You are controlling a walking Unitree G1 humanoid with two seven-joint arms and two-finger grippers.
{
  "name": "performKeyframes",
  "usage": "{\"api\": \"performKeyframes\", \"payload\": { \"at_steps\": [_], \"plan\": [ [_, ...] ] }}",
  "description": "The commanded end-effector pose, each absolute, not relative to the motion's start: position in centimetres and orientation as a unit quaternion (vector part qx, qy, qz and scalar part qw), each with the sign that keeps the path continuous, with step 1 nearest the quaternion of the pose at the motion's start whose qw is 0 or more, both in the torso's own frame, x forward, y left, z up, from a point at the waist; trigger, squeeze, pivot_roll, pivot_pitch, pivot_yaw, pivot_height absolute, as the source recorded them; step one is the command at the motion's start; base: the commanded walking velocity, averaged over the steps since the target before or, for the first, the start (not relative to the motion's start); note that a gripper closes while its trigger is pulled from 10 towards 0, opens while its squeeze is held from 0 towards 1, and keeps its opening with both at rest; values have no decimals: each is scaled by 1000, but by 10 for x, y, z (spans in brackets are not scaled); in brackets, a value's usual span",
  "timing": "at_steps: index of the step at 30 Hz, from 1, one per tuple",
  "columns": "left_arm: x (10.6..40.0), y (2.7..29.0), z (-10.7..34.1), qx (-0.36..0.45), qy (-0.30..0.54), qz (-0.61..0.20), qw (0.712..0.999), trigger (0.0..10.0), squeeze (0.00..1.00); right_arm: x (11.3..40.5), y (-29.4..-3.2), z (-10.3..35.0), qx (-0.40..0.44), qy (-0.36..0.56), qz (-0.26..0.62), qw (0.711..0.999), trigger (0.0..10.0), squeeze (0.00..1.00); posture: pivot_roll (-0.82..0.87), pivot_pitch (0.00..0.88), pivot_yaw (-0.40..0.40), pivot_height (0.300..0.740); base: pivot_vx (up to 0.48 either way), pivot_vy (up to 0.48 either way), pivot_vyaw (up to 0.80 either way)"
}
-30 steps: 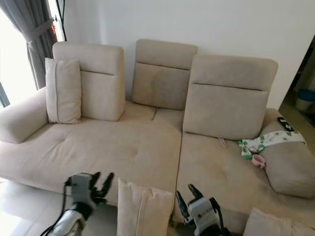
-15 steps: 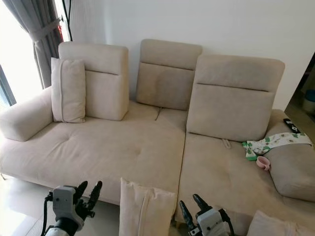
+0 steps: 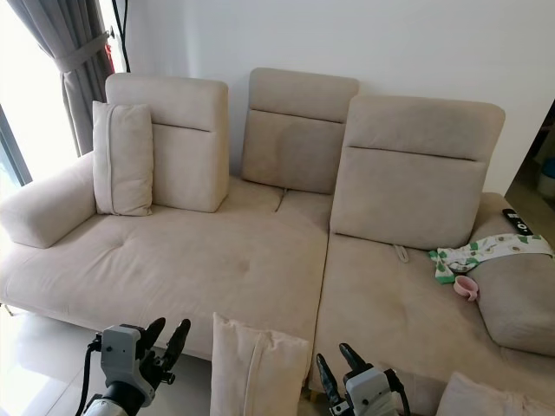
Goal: Move the pillow to the sofa from floor
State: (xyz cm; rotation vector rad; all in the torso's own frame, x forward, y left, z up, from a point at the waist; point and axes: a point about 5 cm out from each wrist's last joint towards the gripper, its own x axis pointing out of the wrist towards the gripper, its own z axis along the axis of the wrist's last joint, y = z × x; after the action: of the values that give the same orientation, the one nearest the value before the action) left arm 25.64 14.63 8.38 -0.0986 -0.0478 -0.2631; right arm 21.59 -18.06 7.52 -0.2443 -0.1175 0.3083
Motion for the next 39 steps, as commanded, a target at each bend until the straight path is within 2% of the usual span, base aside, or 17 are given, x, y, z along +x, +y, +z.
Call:
{"api": "performKeyframes", "payload": {
  "at_steps": [1, 18, 39],
  "plan": [
    [256, 145, 84, -53, -21, -138, 989, 10000, 0, 215, -181, 72, -119, -53, 150, 980, 10000, 0, 33, 0, -3, 740, 0, 0, 0],
    [258, 142, 85, -53, -20, -142, 988, 10000, 0, 219, -180, 69, -124, -51, 155, 979, 10000, 0, 31, 0, -6, 740, 0, 0, 0],
    [258, 139, 85, -55, -19, -146, 988, 10000, 0, 221, -179, 68, -121, -54, 152, 979, 10000, 0, 29, 0, -5, 740, 252, 0, 0]
  ]
}}
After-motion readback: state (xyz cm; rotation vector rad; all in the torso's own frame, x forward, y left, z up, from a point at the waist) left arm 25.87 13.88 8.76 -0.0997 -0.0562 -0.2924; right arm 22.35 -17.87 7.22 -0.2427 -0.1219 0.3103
